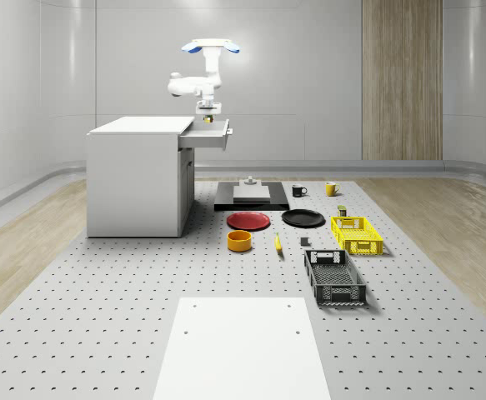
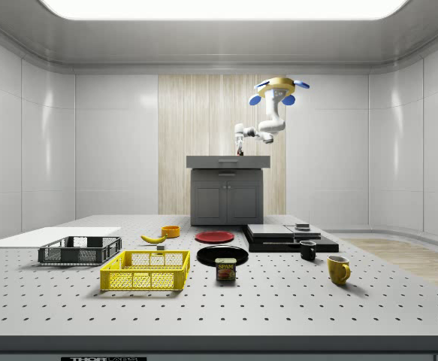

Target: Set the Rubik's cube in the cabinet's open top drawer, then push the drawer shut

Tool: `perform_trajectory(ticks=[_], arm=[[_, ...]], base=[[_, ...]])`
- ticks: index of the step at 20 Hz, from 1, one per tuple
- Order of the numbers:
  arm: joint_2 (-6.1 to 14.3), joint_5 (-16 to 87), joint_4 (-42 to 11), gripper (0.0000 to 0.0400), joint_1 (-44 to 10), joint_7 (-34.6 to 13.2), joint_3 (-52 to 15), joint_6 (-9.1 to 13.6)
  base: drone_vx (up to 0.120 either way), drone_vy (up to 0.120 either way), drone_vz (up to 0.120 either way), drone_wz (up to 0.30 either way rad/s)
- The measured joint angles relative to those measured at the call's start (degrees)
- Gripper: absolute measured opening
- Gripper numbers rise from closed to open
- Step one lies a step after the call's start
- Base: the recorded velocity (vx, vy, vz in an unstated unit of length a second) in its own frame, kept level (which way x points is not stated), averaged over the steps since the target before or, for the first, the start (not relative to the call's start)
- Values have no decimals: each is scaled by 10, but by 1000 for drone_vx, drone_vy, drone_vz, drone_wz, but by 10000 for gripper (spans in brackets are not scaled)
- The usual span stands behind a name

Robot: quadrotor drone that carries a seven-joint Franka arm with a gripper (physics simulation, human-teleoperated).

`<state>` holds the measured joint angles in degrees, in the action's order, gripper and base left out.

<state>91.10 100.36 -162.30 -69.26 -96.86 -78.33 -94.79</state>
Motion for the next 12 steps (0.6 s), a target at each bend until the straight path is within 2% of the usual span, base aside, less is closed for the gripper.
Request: perform_trajectory(ticks=[12], arm=[[-3, 85, 24, 321, -18, -3, 91, -32]], base=[[0, 0, 0, 0]])
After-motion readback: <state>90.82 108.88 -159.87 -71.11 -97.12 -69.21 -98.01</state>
